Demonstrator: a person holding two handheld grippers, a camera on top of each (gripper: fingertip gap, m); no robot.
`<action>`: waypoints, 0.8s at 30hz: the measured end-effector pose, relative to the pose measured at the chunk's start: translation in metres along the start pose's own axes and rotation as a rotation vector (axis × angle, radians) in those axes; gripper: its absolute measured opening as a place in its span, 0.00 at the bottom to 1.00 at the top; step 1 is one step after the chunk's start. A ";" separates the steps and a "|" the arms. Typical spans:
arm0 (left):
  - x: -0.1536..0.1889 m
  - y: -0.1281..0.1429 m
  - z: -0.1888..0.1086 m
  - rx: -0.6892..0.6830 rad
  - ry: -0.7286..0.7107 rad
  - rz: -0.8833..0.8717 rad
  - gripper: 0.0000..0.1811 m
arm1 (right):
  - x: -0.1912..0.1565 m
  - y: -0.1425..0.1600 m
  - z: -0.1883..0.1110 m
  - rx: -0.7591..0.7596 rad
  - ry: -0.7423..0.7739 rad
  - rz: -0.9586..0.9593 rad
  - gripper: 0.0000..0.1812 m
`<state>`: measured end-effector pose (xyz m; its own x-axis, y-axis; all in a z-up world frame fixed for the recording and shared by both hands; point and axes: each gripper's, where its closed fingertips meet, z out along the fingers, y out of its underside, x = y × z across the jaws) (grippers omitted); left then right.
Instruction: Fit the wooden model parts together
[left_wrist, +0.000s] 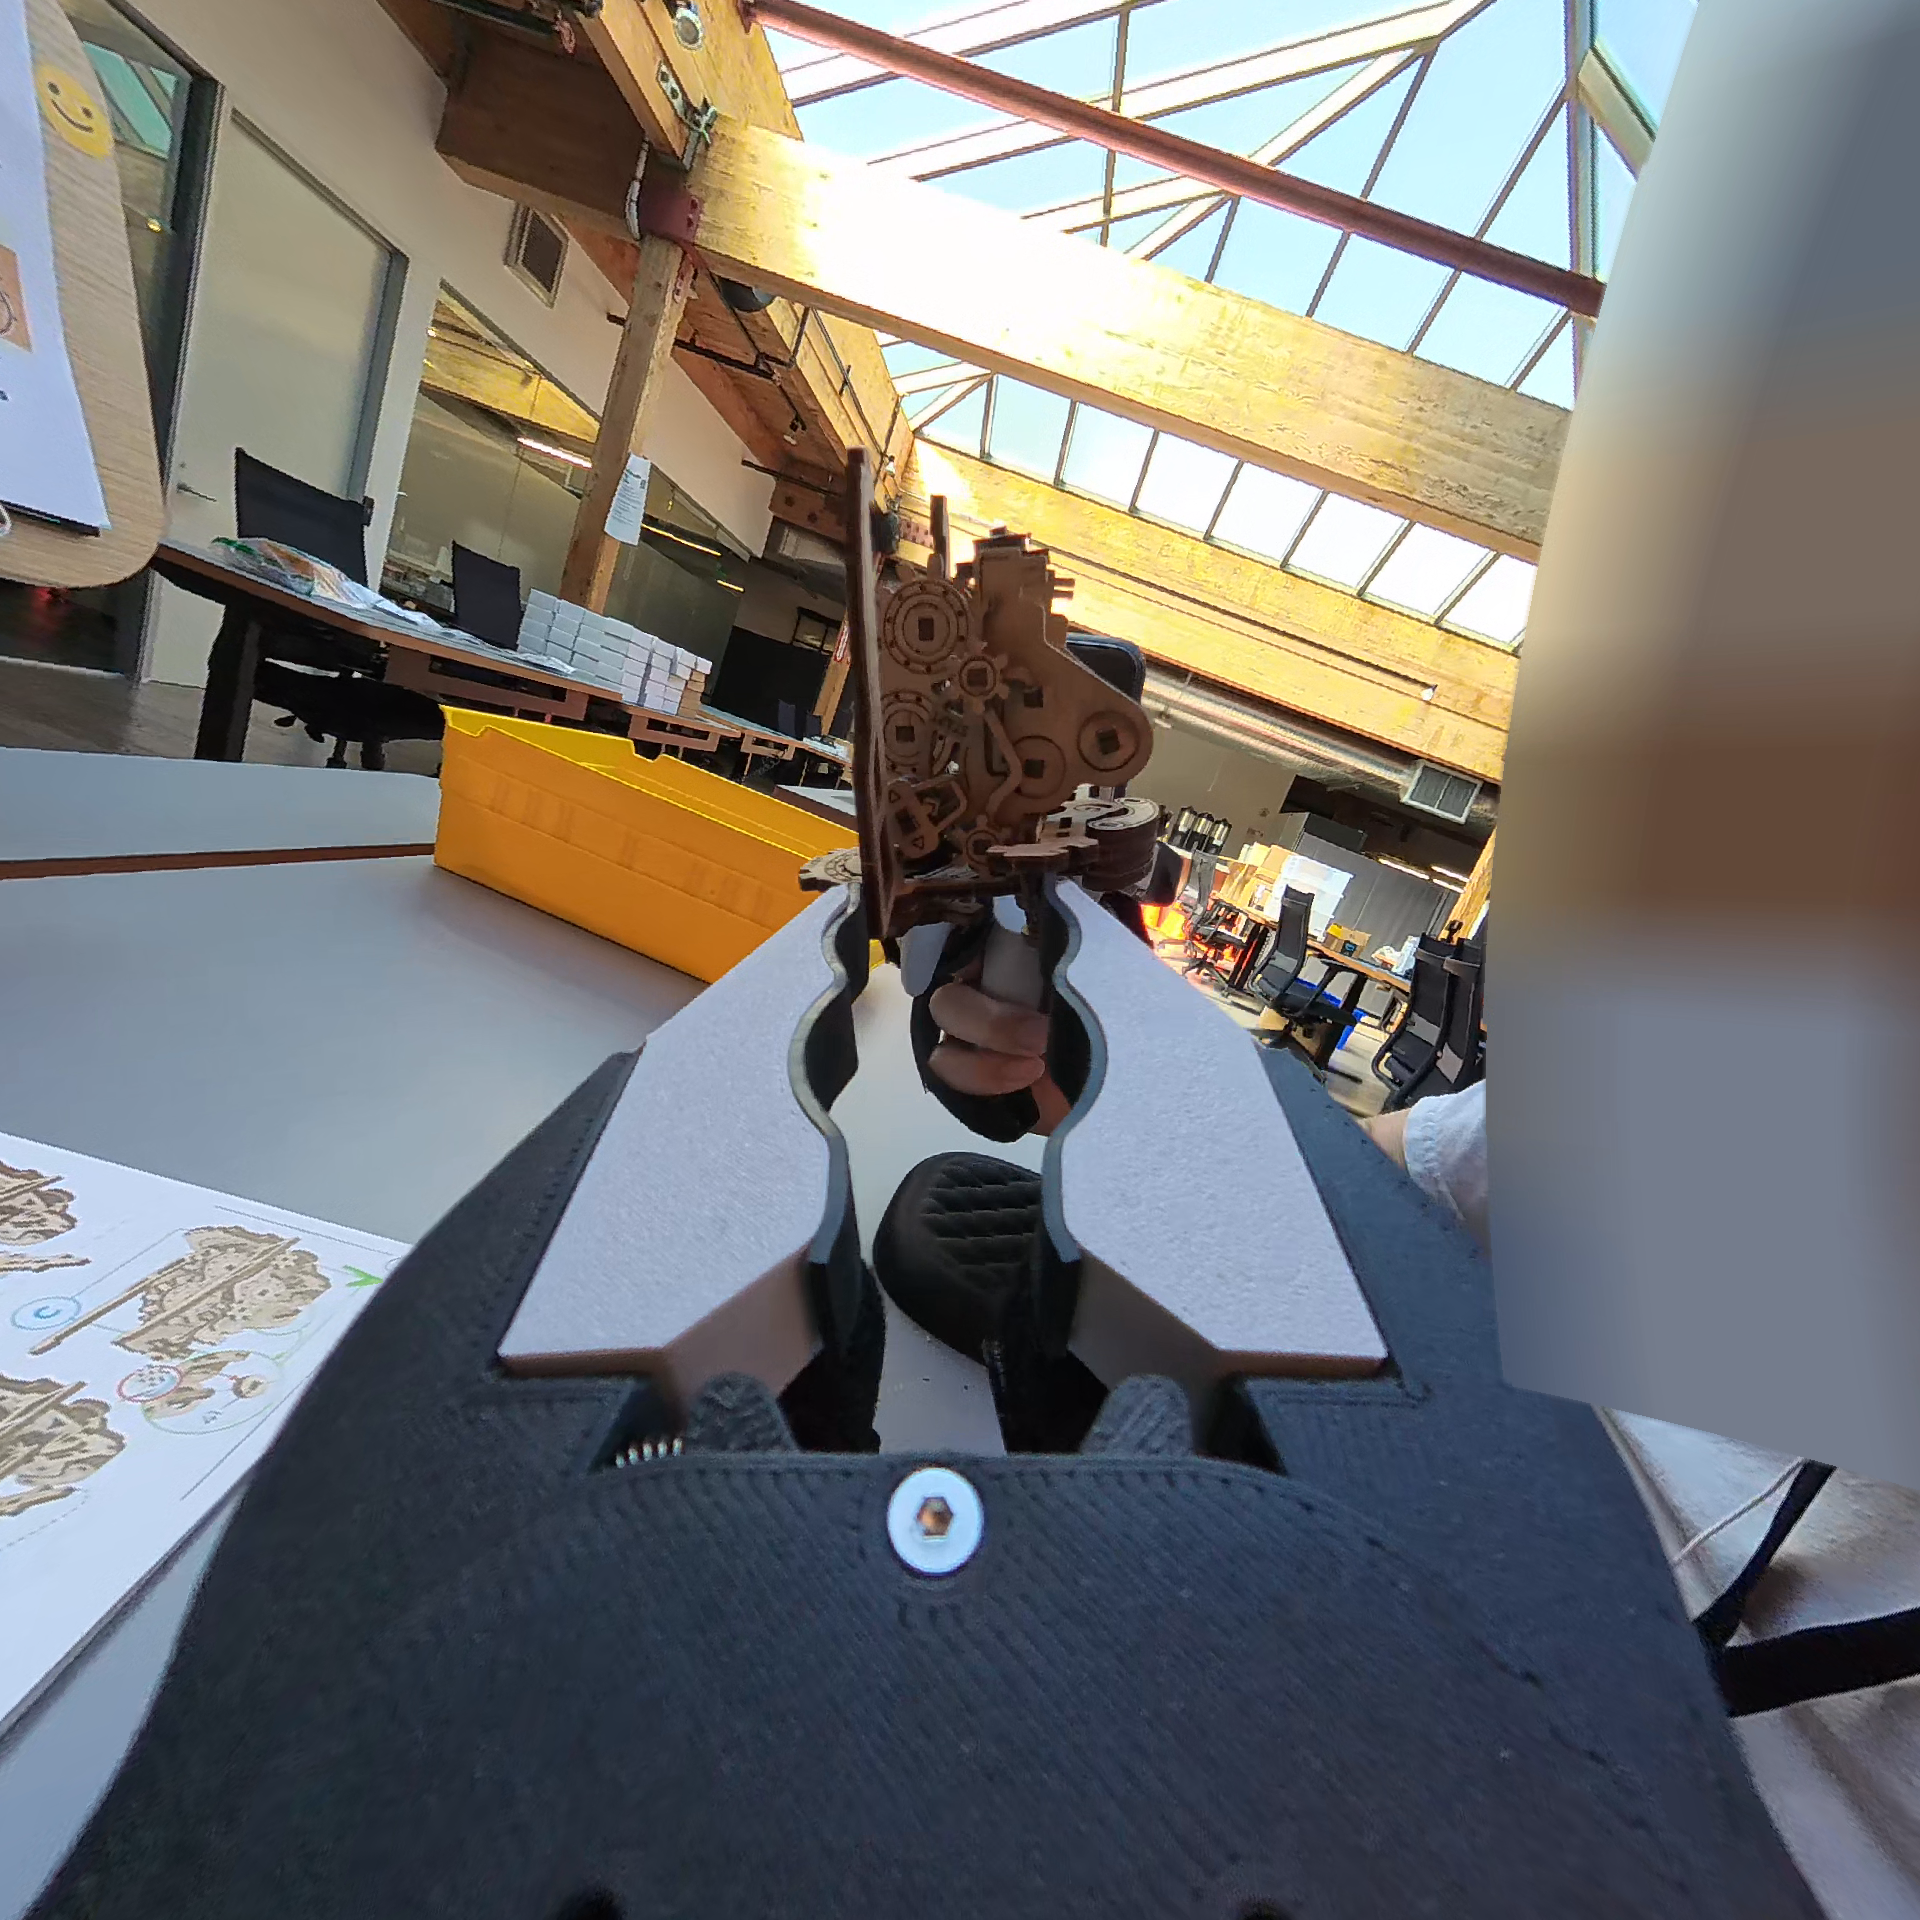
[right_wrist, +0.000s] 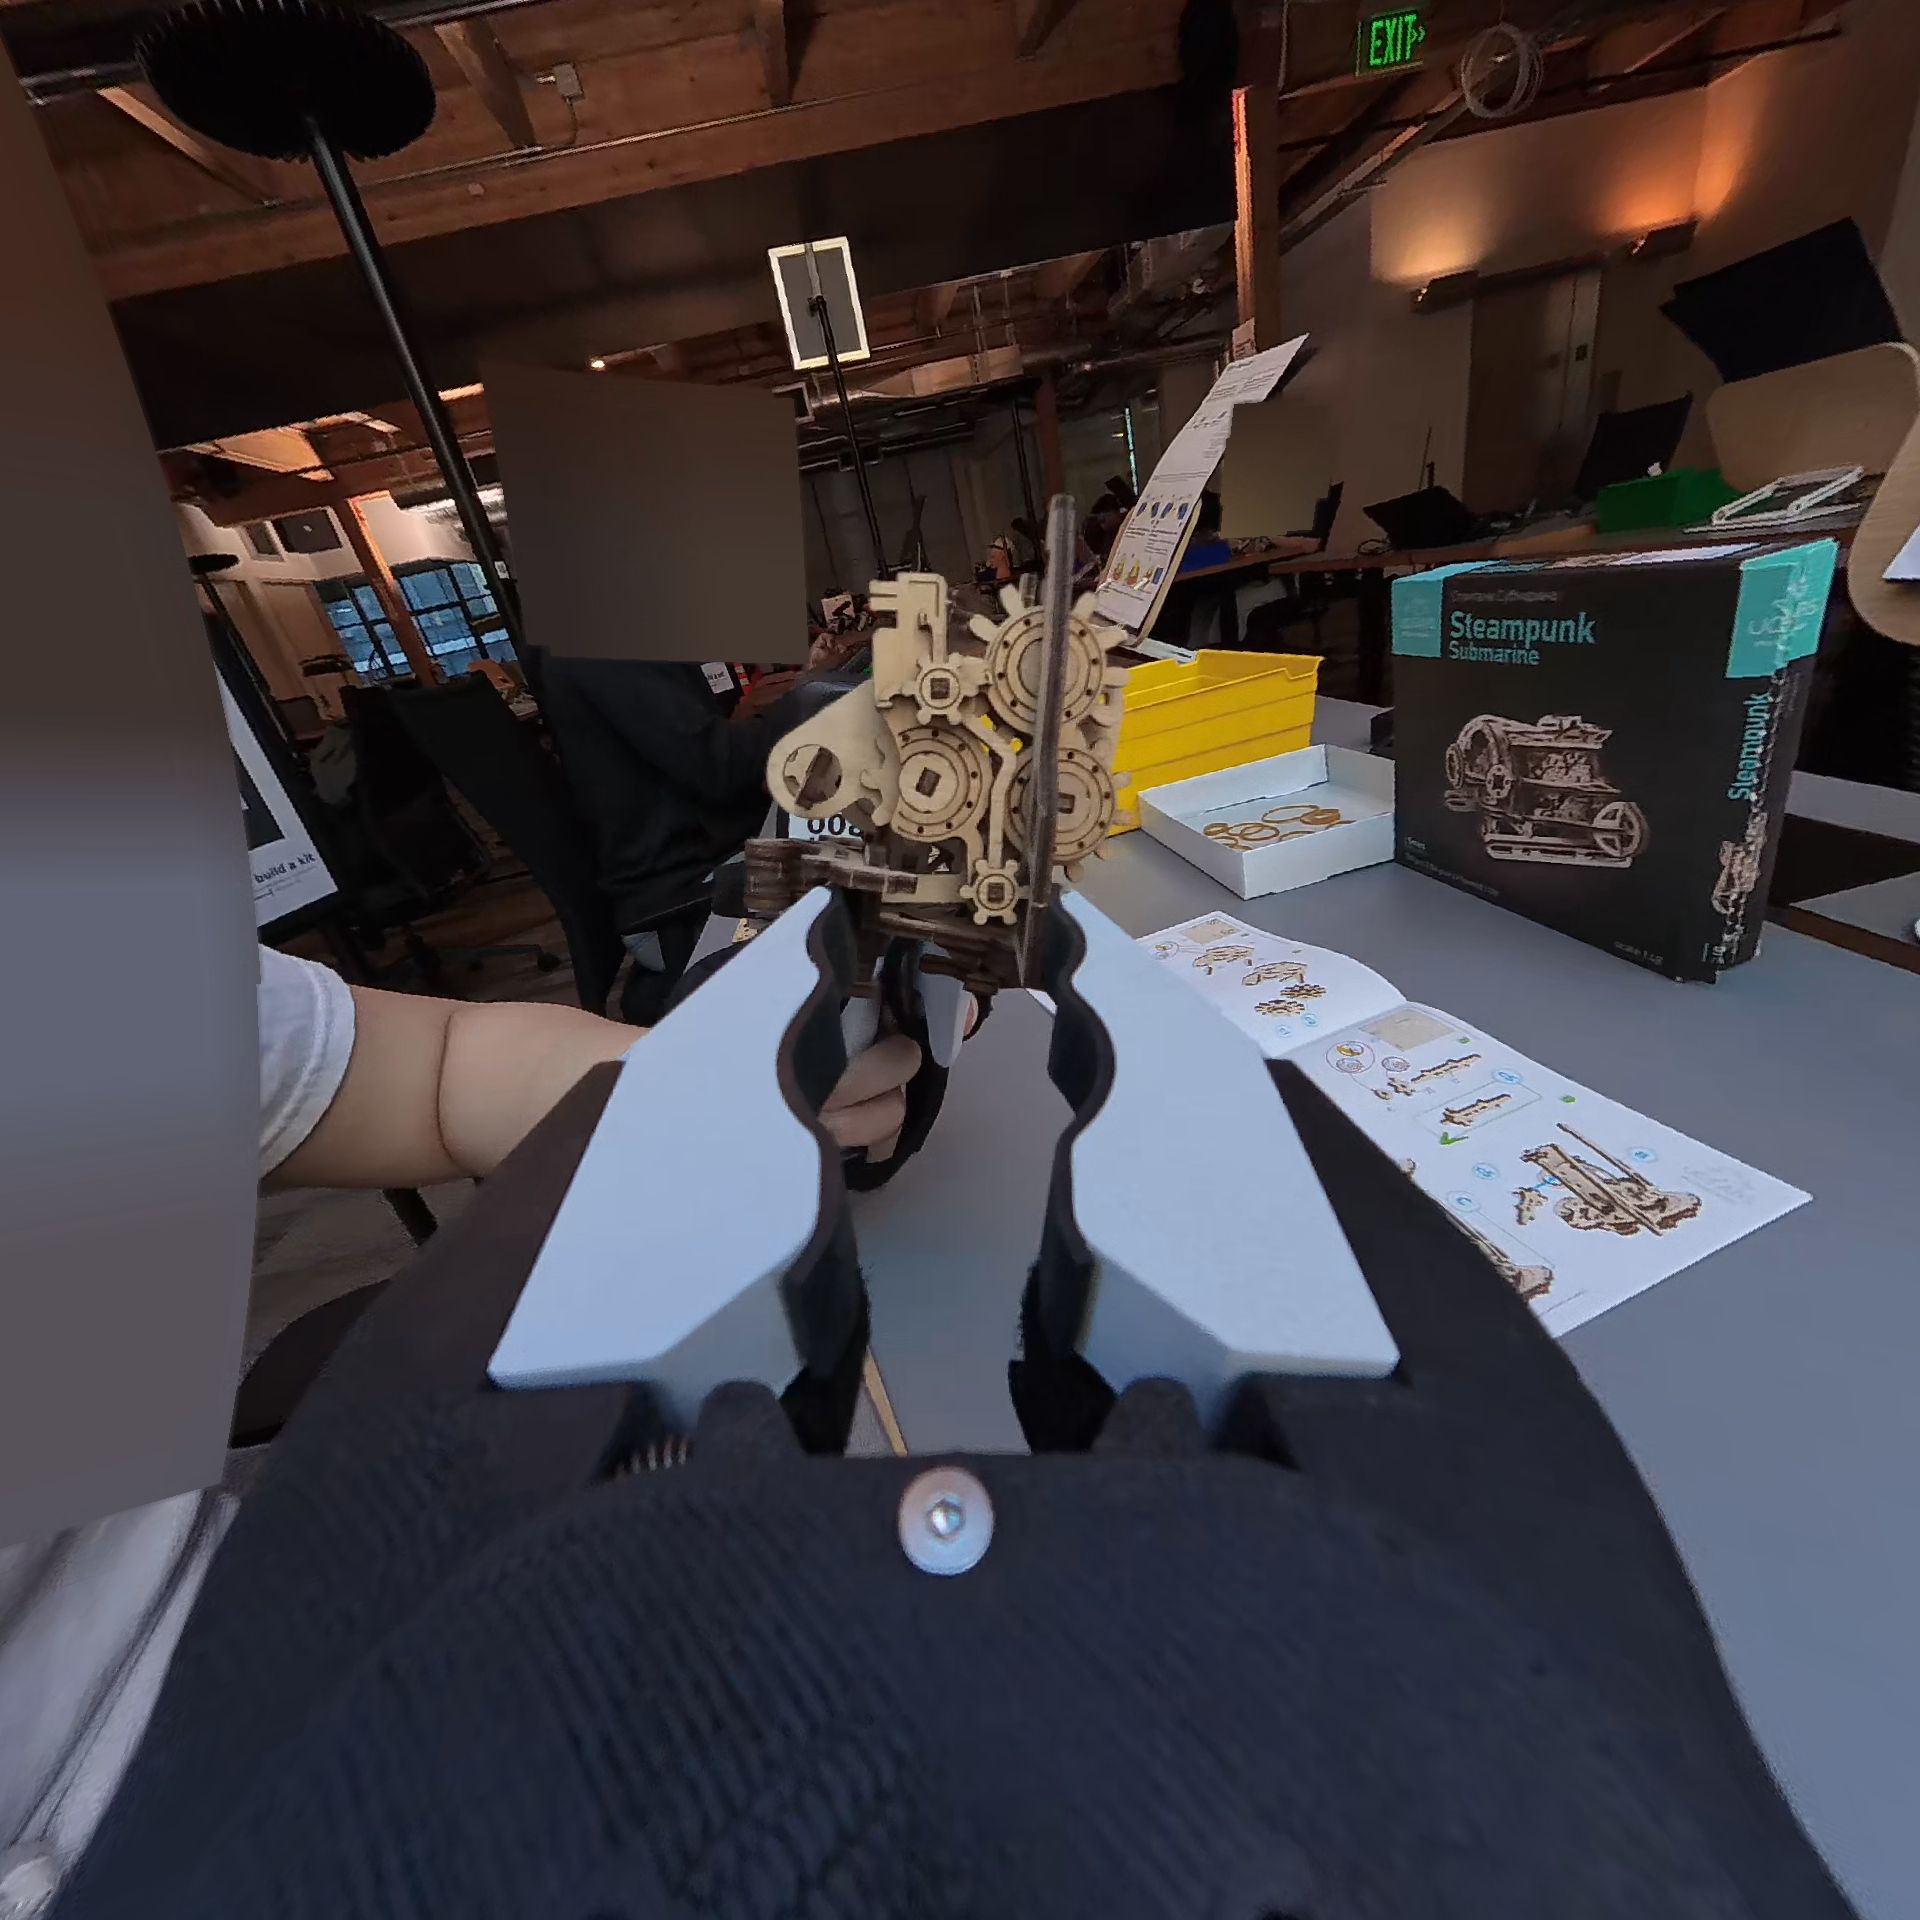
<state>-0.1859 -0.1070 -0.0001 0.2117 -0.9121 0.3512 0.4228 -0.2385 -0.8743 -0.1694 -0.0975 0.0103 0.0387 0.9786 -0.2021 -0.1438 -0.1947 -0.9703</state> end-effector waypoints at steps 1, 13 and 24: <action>0.001 0.000 0.000 -0.005 0.002 0.011 0.17 | -0.001 0.000 0.000 0.001 -0.009 0.003 0.19; 0.024 -0.003 -0.004 0.050 0.191 0.208 0.17 | -0.030 -0.007 0.000 -0.017 0.001 -0.350 0.19; -0.004 -0.051 -0.041 0.172 0.154 0.067 0.28 | -0.023 -0.014 -0.015 -0.163 0.384 -1.138 0.18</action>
<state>-0.2445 -0.1043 0.0295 0.1134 -0.9671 0.2278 0.5593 -0.1274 -0.8191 -0.1534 -0.1180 0.0267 0.3568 0.5173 0.7779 0.2887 0.7309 -0.6184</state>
